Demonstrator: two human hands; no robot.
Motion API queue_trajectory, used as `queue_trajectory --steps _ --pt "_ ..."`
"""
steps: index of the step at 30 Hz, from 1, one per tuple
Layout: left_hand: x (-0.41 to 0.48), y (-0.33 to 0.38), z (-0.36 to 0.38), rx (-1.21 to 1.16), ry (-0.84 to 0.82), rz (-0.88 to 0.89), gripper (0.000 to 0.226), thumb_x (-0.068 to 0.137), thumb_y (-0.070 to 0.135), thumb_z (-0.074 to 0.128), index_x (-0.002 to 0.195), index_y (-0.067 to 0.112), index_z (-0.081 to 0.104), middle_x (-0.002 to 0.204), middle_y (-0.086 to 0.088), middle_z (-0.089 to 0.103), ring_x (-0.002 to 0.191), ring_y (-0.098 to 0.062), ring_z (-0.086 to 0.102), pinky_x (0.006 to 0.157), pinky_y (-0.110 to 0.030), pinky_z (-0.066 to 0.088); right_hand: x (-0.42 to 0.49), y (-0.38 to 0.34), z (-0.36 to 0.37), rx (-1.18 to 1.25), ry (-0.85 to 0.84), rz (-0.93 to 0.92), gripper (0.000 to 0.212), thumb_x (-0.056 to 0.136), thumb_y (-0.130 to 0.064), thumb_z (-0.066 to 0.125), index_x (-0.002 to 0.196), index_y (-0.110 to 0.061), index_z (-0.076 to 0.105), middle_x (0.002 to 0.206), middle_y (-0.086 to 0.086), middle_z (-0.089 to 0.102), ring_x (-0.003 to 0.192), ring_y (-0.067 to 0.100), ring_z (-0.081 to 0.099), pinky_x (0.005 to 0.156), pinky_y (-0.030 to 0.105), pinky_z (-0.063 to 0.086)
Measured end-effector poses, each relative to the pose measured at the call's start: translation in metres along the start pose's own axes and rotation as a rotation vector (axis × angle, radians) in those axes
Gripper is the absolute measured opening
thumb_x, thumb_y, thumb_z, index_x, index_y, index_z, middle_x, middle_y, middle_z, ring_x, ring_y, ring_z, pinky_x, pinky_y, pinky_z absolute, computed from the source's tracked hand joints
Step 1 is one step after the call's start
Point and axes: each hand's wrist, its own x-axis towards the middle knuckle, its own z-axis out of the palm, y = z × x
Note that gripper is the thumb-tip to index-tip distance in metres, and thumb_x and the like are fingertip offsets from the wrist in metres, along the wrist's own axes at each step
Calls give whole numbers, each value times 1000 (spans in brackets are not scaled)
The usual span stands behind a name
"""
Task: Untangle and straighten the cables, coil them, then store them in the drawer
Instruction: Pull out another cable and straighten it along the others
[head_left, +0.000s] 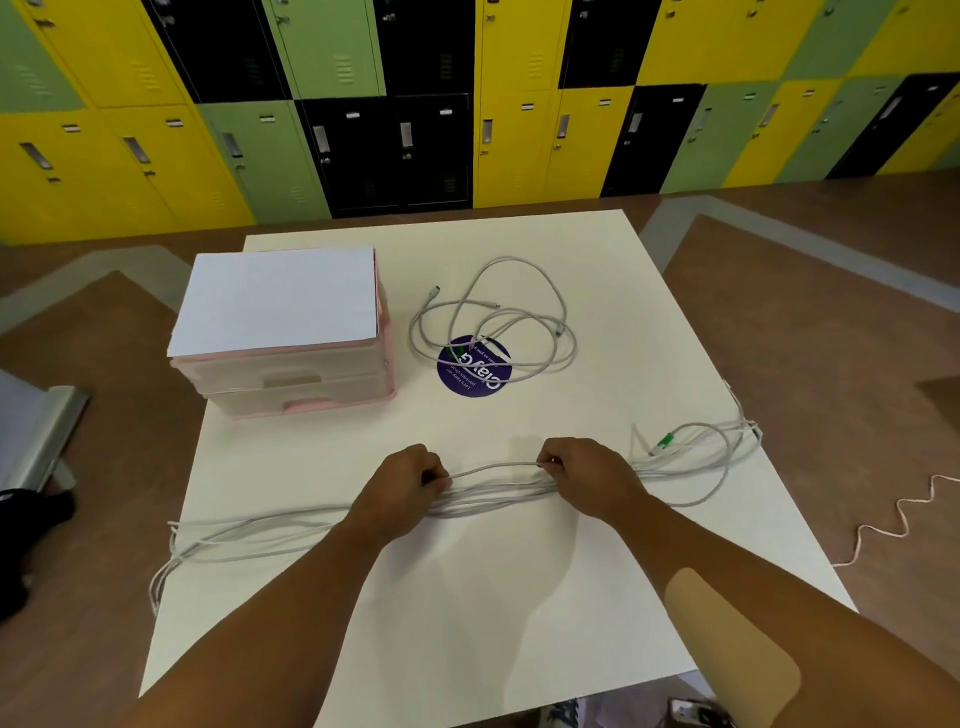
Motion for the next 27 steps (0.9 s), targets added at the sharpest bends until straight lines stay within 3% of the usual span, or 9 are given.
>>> queue_trajectory --steps 4,8,12,16,19,21,24,27 --pt "-1 -2 -2 39 -18 31 9 92 28 65 88 25 72 87 11 58 79 -4 57 73 -21 43 3 4 -2 68 -7 6 12 96 -25 55 98 -24 67 98 -5 70 90 19 63 80 34 52" --pt "10 11 3 72 -13 108 21 91 39 66 104 24 72 92 11 58 82 -5 57 79 -25 47 2 9 -4 101 -11 4 12 95 -24 56 98 -23 68 96 -5 70 88 18 62 80 33 52" --pt "25 39 19 103 -63 206 22 94 34 62 109 22 72 96 9 60 88 -9 56 83 -29 48 0 9 -2 130 -16 -24 12 94 -22 58 98 -22 69 94 -3 71 87 18 63 78 32 52" --pt "32 67 41 30 -143 183 17 93 26 64 107 20 72 97 8 65 88 -8 61 82 -25 49 -2 9 -4 164 1 -54 11 94 -20 59 98 -21 70 93 -2 72 83 18 63 77 31 52" --pt "32 75 52 -51 -140 107 9 92 16 64 91 19 73 87 10 68 80 -5 62 75 -20 49 -4 10 -6 157 -8 -60 12 94 -22 59 99 -21 70 94 -1 72 84 18 63 77 32 52" --pt "31 75 56 -64 -119 90 12 91 12 64 82 19 69 81 10 66 77 -6 61 69 -18 44 -6 13 -7 129 -13 -39 10 95 -28 60 96 -22 67 91 -2 71 82 19 62 77 35 53" --pt "29 73 56 -43 -103 92 14 89 10 66 78 19 63 79 8 62 75 -9 59 68 -18 44 -9 15 -8 -2 -10 12 26 94 -47 58 85 -22 56 80 -3 62 72 18 56 70 34 48" --pt "30 73 55 -36 -93 106 14 88 9 67 78 17 62 80 7 63 77 -12 60 71 -20 48 -11 19 -7 -43 16 3 25 97 -45 54 86 -23 53 82 -4 60 76 20 56 68 33 43"
